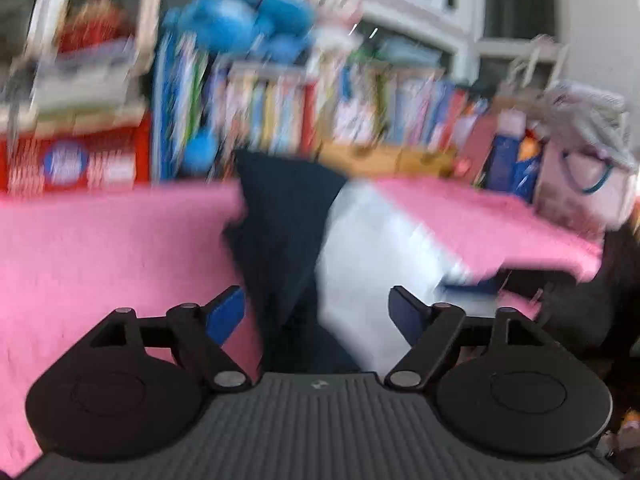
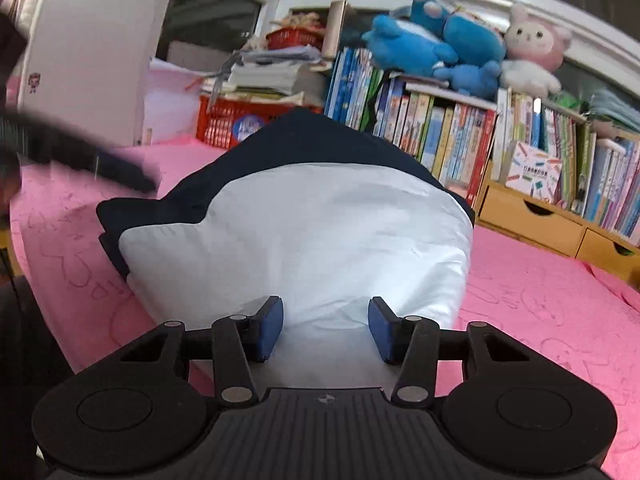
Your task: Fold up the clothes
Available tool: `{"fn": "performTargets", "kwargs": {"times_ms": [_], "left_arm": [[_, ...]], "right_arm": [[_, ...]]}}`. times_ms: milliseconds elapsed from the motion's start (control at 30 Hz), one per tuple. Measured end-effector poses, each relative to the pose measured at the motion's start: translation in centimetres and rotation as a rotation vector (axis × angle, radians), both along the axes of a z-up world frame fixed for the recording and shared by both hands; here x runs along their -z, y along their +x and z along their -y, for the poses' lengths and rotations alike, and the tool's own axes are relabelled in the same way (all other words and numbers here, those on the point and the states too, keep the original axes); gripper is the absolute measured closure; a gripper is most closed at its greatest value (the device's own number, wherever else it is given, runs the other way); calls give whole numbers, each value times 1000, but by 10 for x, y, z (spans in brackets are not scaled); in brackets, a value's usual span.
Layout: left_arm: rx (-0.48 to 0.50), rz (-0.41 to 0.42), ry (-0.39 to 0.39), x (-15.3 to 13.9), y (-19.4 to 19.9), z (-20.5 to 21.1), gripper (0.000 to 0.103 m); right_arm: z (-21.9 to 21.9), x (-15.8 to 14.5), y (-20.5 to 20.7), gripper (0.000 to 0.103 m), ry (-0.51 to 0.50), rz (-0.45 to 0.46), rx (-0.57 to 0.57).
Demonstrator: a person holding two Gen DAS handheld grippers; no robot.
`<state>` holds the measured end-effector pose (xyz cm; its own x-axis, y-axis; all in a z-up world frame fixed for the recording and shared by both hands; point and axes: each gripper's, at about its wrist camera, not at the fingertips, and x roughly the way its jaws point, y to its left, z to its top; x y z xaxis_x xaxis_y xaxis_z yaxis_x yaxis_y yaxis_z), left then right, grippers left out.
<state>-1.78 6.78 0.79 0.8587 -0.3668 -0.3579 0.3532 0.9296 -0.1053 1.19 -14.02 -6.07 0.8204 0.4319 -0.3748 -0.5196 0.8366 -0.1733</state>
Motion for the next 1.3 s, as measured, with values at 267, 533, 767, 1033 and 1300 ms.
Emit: {"fn": "performTargets", "kwargs": {"times_ms": [267, 533, 767, 1033, 1300], "left_arm": [[-98, -71, 127, 25, 39, 65, 14], [-122, -58, 191, 60, 35, 66, 7], [-79, -37, 148, 62, 27, 56, 6], [-36, 0, 78, 67, 20, 40, 7], [-29, 7, 56, 66, 18, 39, 7]], "right_arm": [[40, -19, -11, 54, 134, -145, -181], [81, -79, 8, 51, 212, -171, -33], [-31, -93, 109, 66, 26, -278, -115], [-122, -62, 220, 70, -140, -335, -6], [-135, -46, 261, 69, -92, -344, 44]]}}
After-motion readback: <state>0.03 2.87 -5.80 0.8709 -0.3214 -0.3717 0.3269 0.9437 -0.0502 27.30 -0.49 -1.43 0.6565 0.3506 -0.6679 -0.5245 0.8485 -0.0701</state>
